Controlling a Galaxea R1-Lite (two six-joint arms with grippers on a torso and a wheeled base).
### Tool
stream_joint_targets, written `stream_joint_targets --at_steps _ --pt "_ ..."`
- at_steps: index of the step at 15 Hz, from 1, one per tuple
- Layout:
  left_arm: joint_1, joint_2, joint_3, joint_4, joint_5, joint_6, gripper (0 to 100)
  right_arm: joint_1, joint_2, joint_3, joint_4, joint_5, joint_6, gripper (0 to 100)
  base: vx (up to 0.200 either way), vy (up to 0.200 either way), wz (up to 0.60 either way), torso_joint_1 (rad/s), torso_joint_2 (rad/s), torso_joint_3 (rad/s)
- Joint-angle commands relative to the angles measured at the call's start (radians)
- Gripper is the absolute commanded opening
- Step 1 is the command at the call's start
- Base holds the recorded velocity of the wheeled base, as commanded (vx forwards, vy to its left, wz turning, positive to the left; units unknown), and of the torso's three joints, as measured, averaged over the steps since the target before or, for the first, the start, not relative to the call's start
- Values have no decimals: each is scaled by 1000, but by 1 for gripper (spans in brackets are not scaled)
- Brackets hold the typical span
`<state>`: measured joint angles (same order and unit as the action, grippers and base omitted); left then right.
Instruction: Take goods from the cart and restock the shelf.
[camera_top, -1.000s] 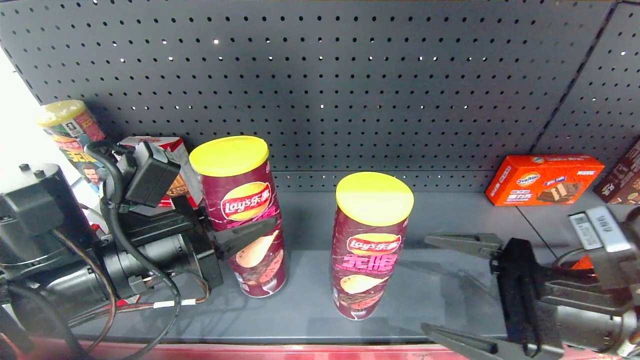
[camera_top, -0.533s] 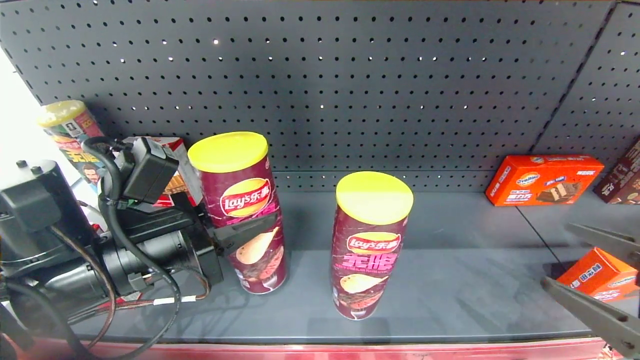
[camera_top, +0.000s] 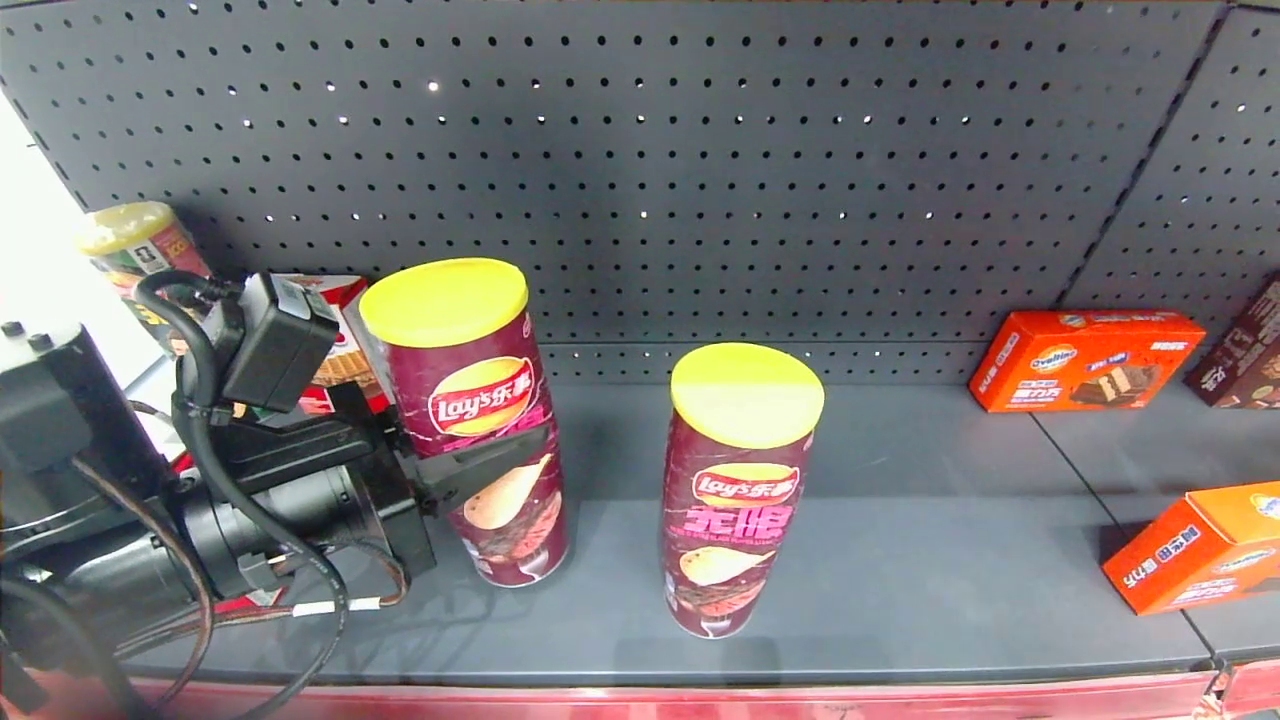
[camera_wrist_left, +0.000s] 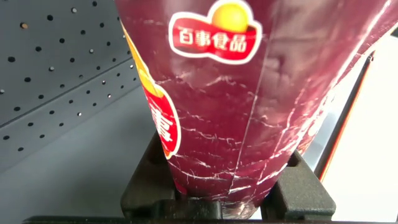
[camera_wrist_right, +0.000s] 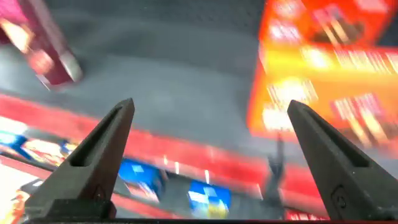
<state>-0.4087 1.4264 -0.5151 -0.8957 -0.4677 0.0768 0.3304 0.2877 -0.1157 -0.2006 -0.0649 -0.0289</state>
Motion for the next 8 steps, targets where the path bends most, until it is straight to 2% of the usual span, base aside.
stream_joint_targets --at_steps 1,4,8 --pt "-1 -1 -2 0 0 0 0 -17 -249 38 130 -76 1 100 0 0 0 0 0 0" --pt "1 -3 -13 0 -2 0 0 -19 -288 107 158 -211 4 100 0 0 0 0 0 0" --pt "-1 -4 -14 0 -2 0 0 -19 -288 114 148 -214 27 100 0 0 0 0 0 0"
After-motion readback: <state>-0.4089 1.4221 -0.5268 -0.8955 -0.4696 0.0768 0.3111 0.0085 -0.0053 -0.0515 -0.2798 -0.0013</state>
